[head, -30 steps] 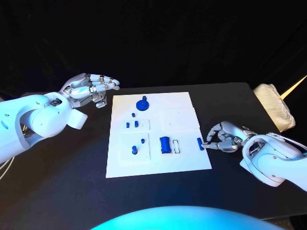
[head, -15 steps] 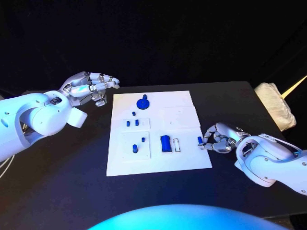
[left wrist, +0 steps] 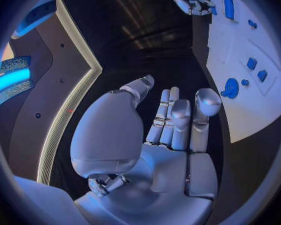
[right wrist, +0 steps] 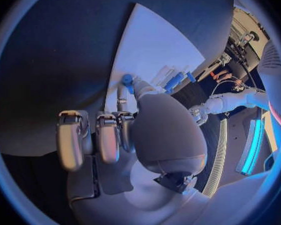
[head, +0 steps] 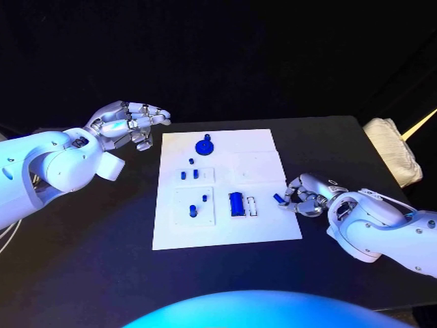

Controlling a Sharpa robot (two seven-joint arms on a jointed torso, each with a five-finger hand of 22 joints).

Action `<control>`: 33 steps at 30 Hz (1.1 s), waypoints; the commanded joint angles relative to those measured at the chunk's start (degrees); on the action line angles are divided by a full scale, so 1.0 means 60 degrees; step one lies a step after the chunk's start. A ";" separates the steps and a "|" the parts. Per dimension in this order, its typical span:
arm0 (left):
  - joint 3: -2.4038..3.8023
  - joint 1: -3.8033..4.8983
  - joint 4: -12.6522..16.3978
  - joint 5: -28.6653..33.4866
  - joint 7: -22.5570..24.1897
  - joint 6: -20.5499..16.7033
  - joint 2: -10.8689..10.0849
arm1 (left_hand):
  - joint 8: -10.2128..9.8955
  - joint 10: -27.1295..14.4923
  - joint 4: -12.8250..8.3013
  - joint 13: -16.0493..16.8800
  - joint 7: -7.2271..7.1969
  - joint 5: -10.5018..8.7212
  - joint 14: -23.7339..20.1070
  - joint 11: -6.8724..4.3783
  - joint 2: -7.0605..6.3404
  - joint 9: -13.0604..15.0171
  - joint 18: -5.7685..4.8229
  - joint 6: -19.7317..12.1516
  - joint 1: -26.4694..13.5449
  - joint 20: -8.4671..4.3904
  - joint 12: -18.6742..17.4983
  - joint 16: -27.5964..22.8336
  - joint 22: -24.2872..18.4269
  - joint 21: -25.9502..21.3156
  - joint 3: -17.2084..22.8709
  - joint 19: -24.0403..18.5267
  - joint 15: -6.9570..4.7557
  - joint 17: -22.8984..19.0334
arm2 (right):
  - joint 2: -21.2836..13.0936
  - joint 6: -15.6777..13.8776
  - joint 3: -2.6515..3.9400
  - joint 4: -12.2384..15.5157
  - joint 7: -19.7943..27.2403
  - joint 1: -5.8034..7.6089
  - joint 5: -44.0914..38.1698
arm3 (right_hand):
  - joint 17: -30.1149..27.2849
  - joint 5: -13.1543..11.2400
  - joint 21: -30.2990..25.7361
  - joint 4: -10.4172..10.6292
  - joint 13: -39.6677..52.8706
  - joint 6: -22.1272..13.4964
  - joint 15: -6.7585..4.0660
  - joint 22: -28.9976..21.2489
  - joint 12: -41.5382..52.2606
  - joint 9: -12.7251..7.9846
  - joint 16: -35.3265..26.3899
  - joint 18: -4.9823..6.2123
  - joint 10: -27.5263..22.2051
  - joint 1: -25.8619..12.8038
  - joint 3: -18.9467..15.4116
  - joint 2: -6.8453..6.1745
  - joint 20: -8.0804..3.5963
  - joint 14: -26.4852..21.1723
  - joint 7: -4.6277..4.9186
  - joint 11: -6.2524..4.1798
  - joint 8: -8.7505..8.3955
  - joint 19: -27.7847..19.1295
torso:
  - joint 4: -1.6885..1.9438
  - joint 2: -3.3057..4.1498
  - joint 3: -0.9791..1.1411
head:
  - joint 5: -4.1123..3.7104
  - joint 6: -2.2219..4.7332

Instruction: Assemble the parts on the task board

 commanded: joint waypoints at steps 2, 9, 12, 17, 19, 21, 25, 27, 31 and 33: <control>0.0006 0.0000 0.0025 0.0071 0.0044 0.0075 -0.0003 | 0.0033 -0.0026 0.0053 -0.0009 -0.0002 -0.0024 -0.0038 0.0008 0.0025 0.0010 -0.0150 -0.0040 0.0069 0.0008 -0.0039 0.0021 -0.0011 -0.0056 0.0002 -0.0040 -0.0004 -0.0004 | 0.0109 0.0826 -0.0094 -0.0202 -0.0417 -0.0149 -0.0515 | 0.2510 0.0431 -0.0008 -0.0134 0.2207 0.0080 -0.0039 0.2352 -0.0067 -0.0151 0.0056 -0.0091 0.0708 0.0183 0.0531 -0.0142 -0.0070 0.0974 0.0008 -0.0009 -0.0115 0.0868 | -0.0010 0.0004 0.0005 | 0.0038 -0.0008; 0.0006 0.0001 0.0033 0.0068 0.0010 0.0102 -0.0006 | 0.0033 -0.0026 0.0053 -0.0009 -0.0002 -0.0024 -0.0038 0.0008 0.0025 0.0010 -0.0150 -0.0040 0.0069 0.0008 -0.0039 0.0021 -0.0011 -0.0056 0.0002 -0.0040 -0.0004 -0.0004 | 0.0265 0.1054 -0.0094 -0.0335 -0.0500 -0.0173 -0.0868 | 0.2510 0.0791 -0.0141 -0.0217 0.2159 0.0052 -0.0001 0.2319 -0.0160 -0.0216 0.0056 -0.0067 0.0653 -0.0091 0.1250 -0.0534 -0.0033 0.0974 0.0067 0.0035 -0.0228 0.0841 | -0.0005 0.0001 0.0000 | 0.0047 -0.0002; 0.0006 0.0001 0.0036 0.0067 -0.0003 0.0115 -0.0011 | 0.0033 -0.0026 0.0053 -0.0009 -0.0002 -0.0024 -0.0038 0.0008 0.0025 0.0010 -0.0150 -0.0040 0.0069 0.0008 -0.0039 0.0021 -0.0011 -0.0056 0.0002 -0.0040 -0.0004 -0.0004 | 0.0302 0.1116 -0.0094 -0.0320 -0.0514 -0.0175 -0.0961 | 0.2510 0.1154 -0.0192 -0.0237 0.2130 -0.0001 0.0037 0.2306 -0.0214 -0.0249 0.0056 -0.0058 0.0619 -0.0301 0.1555 -0.0757 0.0000 0.0974 0.0118 0.0080 -0.0310 0.0830 | 0.0002 0.0003 0.0002 | 0.0060 -0.0011; 0.0006 0.0001 0.0040 0.0066 -0.0019 0.0127 -0.0016 | 0.0033 -0.0026 0.0053 -0.0009 -0.0002 -0.0024 -0.0038 0.0008 0.0025 0.0010 -0.0150 -0.0040 0.0069 0.0008 -0.0039 0.0021 -0.0011 -0.0056 0.0002 -0.0040 -0.0004 -0.0004 | 0.0377 0.1226 -0.0093 -0.0299 -0.0538 -0.0176 -0.1094 | 0.2510 0.1741 -0.0308 -0.0318 0.2077 -0.0070 0.0075 0.2278 -0.0312 -0.0281 0.0056 -0.0038 0.0559 -0.0502 0.1908 -0.1041 0.0034 0.0974 0.0177 0.0132 -0.0412 0.0805 | -0.0016 -0.0001 0.0003 | 0.0079 -0.0026; 0.0006 0.0001 0.0043 0.0065 -0.0027 0.0134 -0.0015 | 0.0036 -0.0030 0.0071 -0.0015 0.0000 -0.0022 -0.0035 0.0009 0.0033 0.0009 -0.0154 -0.0043 0.0085 0.0007 -0.0040 0.0026 0.0004 -0.0041 -0.0004 -0.0027 -0.0004 0.0006 | 0.0414 0.1309 -0.0093 -0.0303 -0.0551 -0.0176 -0.1174 | 0.2510 0.2194 -0.0336 -0.0426 0.2061 -0.0052 0.0086 0.2271 -0.0343 -0.0278 0.0056 -0.0033 0.0540 -0.0541 0.2176 -0.1140 0.0046 0.0974 0.0189 0.0138 -0.0429 0.0799 | -0.0010 0.0002 0.0000 | 0.0087 -0.0025; 0.0005 0.0001 0.0045 0.0065 -0.0033 0.0139 -0.0014 | 0.0036 -0.0030 0.0071 -0.0015 0.0000 -0.0022 -0.0035 0.0009 0.0033 0.0009 -0.0154 -0.0043 0.0085 0.0007 -0.0040 0.0026 0.0004 -0.0041 -0.0004 -0.0027 -0.0004 0.0006 | 0.0456 0.1423 -0.0093 -0.0316 -0.0563 -0.0176 -0.1282 | 0.2510 0.2484 -0.0407 -0.0537 0.2025 -0.0091 0.0101 0.2254 -0.0409 -0.0284 0.0056 -0.0020 0.0498 -0.0599 0.2378 -0.1265 0.0058 0.0974 0.0219 0.0160 -0.0472 0.0784 | -0.0004 0.0000 -0.0002 | 0.0085 -0.0026; 0.0005 0.0001 0.0044 0.0065 -0.0040 0.0145 -0.0009 | 0.0036 -0.0030 0.0071 -0.0015 0.0000 -0.0022 -0.0035 0.0009 0.0033 0.0009 -0.0154 -0.0043 0.0085 0.0007 -0.0040 0.0026 0.0004 -0.0041 -0.0004 -0.0027 -0.0004 0.0006 | 0.0534 0.1550 -0.0092 -0.0351 -0.0578 -0.0175 -0.1446 | 0.2510 0.2387 -0.0609 -0.0587 0.1932 -0.0222 0.0153 0.2204 -0.0578 -0.0308 0.0056 0.0014 0.0392 -0.0788 0.2461 -0.1444 0.0094 0.0974 0.0294 0.0224 -0.0570 0.0739 | -0.0005 -0.0003 0.0002 | 0.0090 -0.0026; 0.0005 0.0001 0.0045 0.0065 -0.0043 0.0150 -0.0009 | 0.0036 -0.0030 0.0071 -0.0015 0.0000 -0.0022 -0.0035 0.0009 0.0033 0.0009 -0.0154 -0.0043 0.0085 0.0007 -0.0040 0.0026 0.0004 -0.0041 -0.0004 -0.0027 -0.0004 0.0006 | 0.0560 0.1583 -0.0092 -0.0361 -0.0587 -0.0175 -0.1532 | 0.2510 0.2341 -0.0653 -0.0606 0.1901 -0.0282 0.0173 0.2193 -0.0634 -0.0321 0.0056 0.0022 0.0357 -0.0846 0.2490 -0.1484 0.0109 0.0974 0.0321 0.0247 -0.0615 0.0728 | 0.0001 0.0001 0.0003 | 0.0084 -0.0024; 0.0005 0.0002 0.0046 0.0065 -0.0045 0.0151 -0.0012 | 0.0036 -0.0030 0.0071 -0.0015 0.0000 -0.0022 -0.0035 0.0009 0.0033 0.0009 -0.0154 -0.0043 0.0085 0.0007 -0.0040 0.0026 0.0004 -0.0041 -0.0004 -0.0027 -0.0004 0.0006 | 0.0609 0.1622 -0.0092 -0.0380 -0.0613 -0.0174 -0.1714 | 0.2510 0.2389 -0.0695 -0.0681 0.1873 -0.0374 0.0202 0.2183 -0.0685 -0.0342 0.0056 0.0029 0.0321 -0.0864 0.2577 -0.1525 0.0135 0.0974 0.0363 0.0283 -0.0690 0.0718 | -0.0010 0.0007 0.0009 | 0.0096 -0.0033; 0.0005 0.0002 0.0046 0.0065 -0.0047 0.0151 -0.0011 | 0.0037 -0.0025 0.0083 -0.0017 0.0001 -0.0022 -0.0031 0.0008 0.0038 0.0008 -0.0156 -0.0046 0.0091 0.0007 -0.0037 0.0029 0.0012 -0.0034 -0.0009 -0.0020 -0.0005 0.0013 | 0.0637 0.1632 -0.0091 -0.0395 -0.0623 -0.0173 -0.1788 | 0.2510 0.2432 -0.0698 -0.0717 0.1874 -0.0386 0.0212 0.2182 -0.0683 -0.0344 0.0056 0.0029 0.0320 -0.0862 0.2612 -0.1539 0.0144 0.0974 0.0373 0.0292 -0.0704 0.0718 | -0.0016 0.0009 0.0011 | 0.0100 -0.0031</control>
